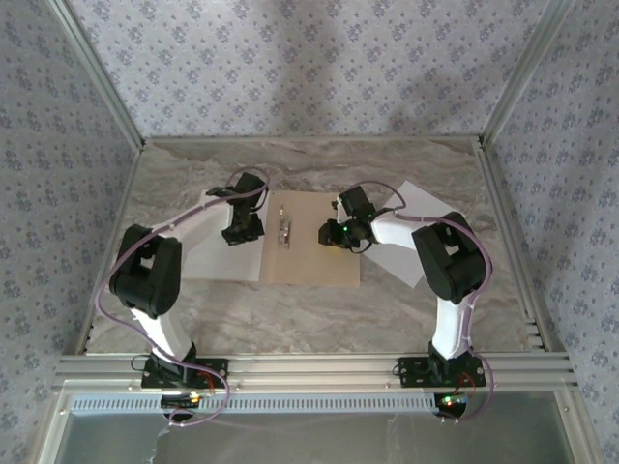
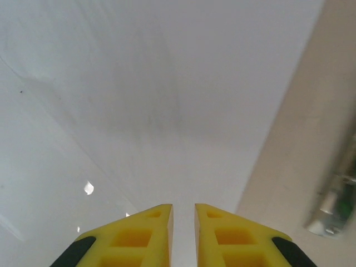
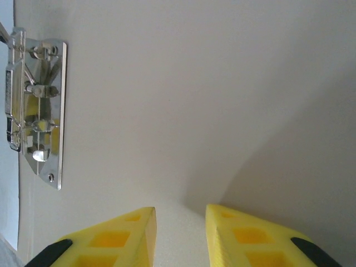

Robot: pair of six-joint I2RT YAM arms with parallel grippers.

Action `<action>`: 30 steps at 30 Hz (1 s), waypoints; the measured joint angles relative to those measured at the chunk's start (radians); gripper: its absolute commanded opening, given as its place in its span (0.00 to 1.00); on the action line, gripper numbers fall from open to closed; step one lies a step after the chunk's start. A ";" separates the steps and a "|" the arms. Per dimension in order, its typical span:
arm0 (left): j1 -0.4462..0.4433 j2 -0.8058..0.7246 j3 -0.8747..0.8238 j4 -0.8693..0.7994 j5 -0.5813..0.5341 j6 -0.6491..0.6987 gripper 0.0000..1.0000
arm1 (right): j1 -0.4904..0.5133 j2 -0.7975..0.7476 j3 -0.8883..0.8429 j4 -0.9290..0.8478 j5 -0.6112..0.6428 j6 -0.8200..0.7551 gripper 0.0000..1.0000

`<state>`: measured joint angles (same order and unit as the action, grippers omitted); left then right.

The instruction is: Put the files into the folder

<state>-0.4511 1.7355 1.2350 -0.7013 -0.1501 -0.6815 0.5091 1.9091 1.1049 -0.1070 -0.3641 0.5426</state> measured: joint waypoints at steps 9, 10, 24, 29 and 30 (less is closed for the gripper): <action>-0.114 -0.052 0.113 -0.005 0.024 0.009 0.18 | -0.086 -0.191 0.013 -0.163 -0.001 -0.010 0.39; -0.131 -0.052 0.129 -0.004 0.027 0.009 0.18 | -0.104 -0.232 0.008 -0.164 0.002 -0.008 0.40; -0.263 0.025 0.213 0.017 0.063 -0.020 0.18 | -0.254 -0.341 -0.259 -0.066 0.020 0.092 0.39; -0.299 0.067 0.232 0.039 0.076 -0.035 0.18 | -0.258 -0.318 -0.299 -0.045 0.021 0.105 0.38; -0.305 0.069 0.232 0.043 0.079 -0.037 0.18 | -0.260 -0.318 -0.306 -0.046 0.024 0.105 0.38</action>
<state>-0.7559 1.8046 1.4673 -0.6582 -0.0708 -0.7181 0.2493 1.5913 0.7990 -0.1528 -0.3401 0.6479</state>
